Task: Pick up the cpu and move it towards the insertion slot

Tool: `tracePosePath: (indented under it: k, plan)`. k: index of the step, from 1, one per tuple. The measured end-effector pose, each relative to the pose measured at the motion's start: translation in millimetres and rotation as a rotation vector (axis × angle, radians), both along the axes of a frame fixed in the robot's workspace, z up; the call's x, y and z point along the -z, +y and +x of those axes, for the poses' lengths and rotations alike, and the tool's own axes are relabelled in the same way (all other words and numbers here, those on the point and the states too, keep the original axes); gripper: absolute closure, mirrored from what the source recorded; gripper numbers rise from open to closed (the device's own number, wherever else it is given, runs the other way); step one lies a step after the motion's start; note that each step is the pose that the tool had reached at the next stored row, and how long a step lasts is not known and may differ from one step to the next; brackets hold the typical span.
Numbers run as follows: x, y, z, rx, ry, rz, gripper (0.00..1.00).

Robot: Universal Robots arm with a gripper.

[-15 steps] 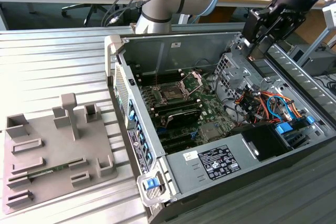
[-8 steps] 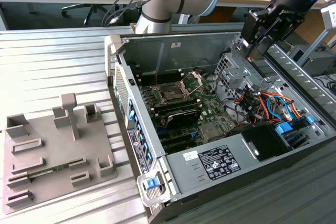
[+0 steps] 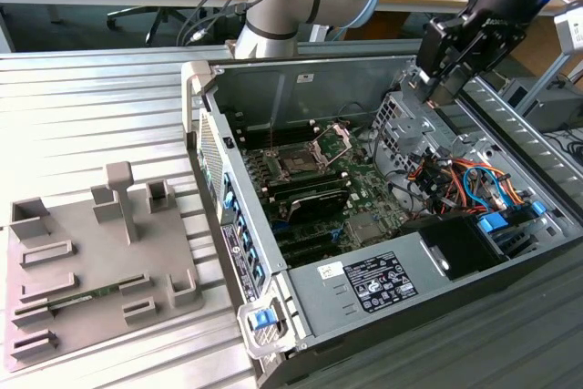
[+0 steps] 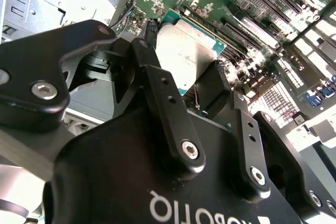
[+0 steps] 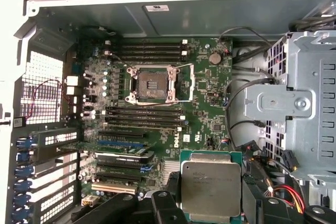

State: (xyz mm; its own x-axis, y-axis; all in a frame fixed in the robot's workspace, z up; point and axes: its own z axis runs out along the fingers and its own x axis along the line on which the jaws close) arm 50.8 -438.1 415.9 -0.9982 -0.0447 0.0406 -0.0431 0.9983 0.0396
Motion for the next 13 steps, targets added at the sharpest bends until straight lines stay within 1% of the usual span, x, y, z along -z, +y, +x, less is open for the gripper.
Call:
tracePosePath:
  k: [13]
  plan:
    - [3.2, 0.0, -5.6, 0.0, 0.0, 0.0, 0.45]
